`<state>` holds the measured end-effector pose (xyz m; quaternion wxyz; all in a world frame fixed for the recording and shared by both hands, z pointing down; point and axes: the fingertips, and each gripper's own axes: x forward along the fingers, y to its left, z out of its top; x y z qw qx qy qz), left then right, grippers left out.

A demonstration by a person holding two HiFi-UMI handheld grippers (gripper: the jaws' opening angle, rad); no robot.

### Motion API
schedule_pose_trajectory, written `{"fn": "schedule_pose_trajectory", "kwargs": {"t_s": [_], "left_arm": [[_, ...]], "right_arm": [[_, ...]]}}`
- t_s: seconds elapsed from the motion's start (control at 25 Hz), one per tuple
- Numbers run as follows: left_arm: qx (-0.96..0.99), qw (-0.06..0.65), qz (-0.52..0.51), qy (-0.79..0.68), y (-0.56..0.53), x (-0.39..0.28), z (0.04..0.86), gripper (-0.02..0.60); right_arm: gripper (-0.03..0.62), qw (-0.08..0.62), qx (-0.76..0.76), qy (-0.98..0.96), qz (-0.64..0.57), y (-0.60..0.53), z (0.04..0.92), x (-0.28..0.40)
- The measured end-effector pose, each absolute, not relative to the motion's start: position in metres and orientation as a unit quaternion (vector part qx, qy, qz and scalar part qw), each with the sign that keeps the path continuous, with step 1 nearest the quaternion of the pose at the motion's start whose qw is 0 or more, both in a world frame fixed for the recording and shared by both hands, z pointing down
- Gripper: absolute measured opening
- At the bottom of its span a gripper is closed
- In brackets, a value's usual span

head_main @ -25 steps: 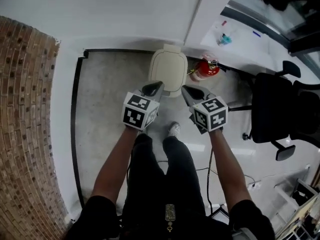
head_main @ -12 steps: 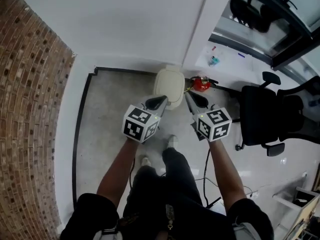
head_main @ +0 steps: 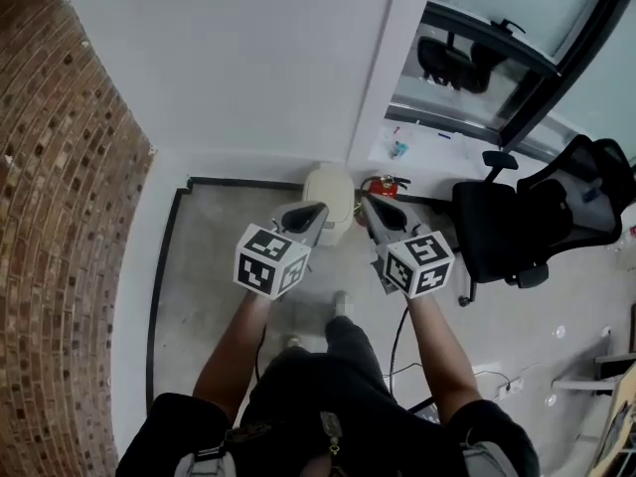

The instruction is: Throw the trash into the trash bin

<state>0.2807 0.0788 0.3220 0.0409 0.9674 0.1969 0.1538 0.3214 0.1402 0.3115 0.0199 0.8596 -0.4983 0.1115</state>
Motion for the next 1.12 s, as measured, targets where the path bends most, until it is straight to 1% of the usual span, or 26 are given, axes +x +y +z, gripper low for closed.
{"fn": "schedule_pose_trajectory", "kwargs": {"t_s": [0.2, 0.52, 0.76, 1.12], "left_arm": [[0.966, 0.033, 0.137, 0.215, 0.1, 0.247, 0.294, 0.006], [0.967, 0.018, 0.129, 0.22, 0.107, 0.221, 0.282, 0.006], [0.969, 0.016, 0.12, 0.217, 0.111, 0.216, 0.272, 0.006], [0.971, 0.007, 0.113, 0.212, 0.114, 0.218, 0.26, 0.006]], "right_arm": [[0.003, 0.007, 0.851, -0.517, 0.096, 0.153, 0.276, 0.278], [0.003, 0.002, 0.85, -0.523, 0.065, 0.152, 0.25, 0.245], [0.003, 0.007, 0.843, -0.534, 0.062, 0.151, 0.245, 0.235], [0.003, 0.008, 0.839, -0.543, 0.045, 0.153, 0.227, 0.238]]}}
